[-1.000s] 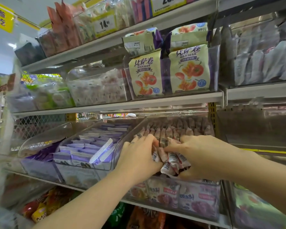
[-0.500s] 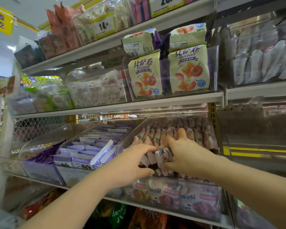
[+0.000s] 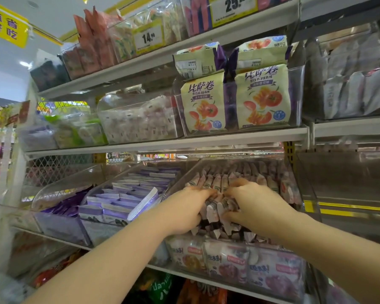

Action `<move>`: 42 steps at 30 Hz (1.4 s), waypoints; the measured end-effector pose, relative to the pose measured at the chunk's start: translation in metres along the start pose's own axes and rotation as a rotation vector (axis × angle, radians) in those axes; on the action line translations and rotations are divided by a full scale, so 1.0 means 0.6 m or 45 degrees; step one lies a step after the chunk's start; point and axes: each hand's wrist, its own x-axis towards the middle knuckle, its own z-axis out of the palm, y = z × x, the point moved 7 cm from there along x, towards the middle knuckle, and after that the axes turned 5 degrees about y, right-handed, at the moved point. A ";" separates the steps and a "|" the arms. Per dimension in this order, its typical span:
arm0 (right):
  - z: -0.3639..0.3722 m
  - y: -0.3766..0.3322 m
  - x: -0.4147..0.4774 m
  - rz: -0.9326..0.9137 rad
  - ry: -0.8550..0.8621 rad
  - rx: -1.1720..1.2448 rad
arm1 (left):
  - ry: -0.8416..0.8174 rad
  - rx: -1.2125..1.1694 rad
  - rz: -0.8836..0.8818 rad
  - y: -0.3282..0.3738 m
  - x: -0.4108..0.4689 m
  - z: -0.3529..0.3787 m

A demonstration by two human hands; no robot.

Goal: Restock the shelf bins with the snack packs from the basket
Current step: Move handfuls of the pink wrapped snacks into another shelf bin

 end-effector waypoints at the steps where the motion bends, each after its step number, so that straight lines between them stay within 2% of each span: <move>1: 0.001 0.001 0.001 0.020 -0.007 -0.002 | -0.037 -0.007 0.001 -0.002 -0.003 0.002; 4: 0.008 0.007 -0.003 0.041 -0.108 0.023 | -0.097 0.005 -0.003 -0.014 -0.018 0.005; 6: 0.001 0.011 -0.010 0.011 -0.137 -0.047 | -0.043 0.124 -0.004 -0.028 -0.028 -0.002; 9: -0.018 0.001 -0.012 -0.080 0.005 -0.221 | 0.138 0.483 0.104 -0.032 -0.038 -0.019; 11: -0.014 -0.020 -0.006 -0.148 0.054 -0.260 | 0.222 0.605 0.192 -0.027 -0.036 -0.018; 13: 0.012 -0.038 0.003 -0.193 -0.021 -0.256 | 0.240 0.594 0.184 -0.031 -0.032 -0.013; 16: 0.044 -0.037 0.016 -0.126 -0.188 -0.201 | 0.258 0.573 0.131 -0.041 -0.026 -0.007; 21: 0.058 -0.026 0.038 -0.013 -0.184 -0.191 | 0.321 0.553 0.058 -0.044 -0.022 -0.007; 23: 0.059 -0.025 0.040 -0.001 -0.209 -0.175 | 0.300 0.514 0.035 -0.044 -0.023 -0.007; 26: 0.048 -0.024 0.030 0.001 -0.296 -0.050 | 0.147 0.401 0.011 -0.045 -0.031 -0.006; 28: 0.025 -0.032 0.021 -0.011 -0.240 0.000 | 0.130 0.264 -0.014 -0.047 -0.044 -0.015; 30: -0.012 -0.055 0.015 -0.075 0.027 0.014 | 0.285 0.063 -0.043 -0.049 -0.068 -0.033; 32: -0.045 -0.102 -0.002 -0.208 0.330 0.116 | 0.553 -0.140 -0.078 -0.057 -0.113 -0.048; 34: -0.050 -0.167 -0.025 -0.378 0.465 0.246 | 0.802 -0.294 -0.143 -0.078 -0.177 -0.049; 36: -0.020 -0.239 -0.051 -0.526 0.436 0.335 | 0.945 -0.355 -0.213 -0.107 -0.250 -0.029; 38: 0.035 -0.311 -0.074 -0.635 0.307 0.424 | 0.986 -0.339 -0.328 -0.140 -0.327 0.009; 40: 0.107 -0.383 -0.100 -0.731 0.153 0.490 | 0.947 -0.318 -0.492 -0.180 -0.408 0.061; 42: 0.189 -0.453 -0.130 -0.799 0.009 0.519 | 0.808 -0.366 -0.659 -0.218 -0.492 0.123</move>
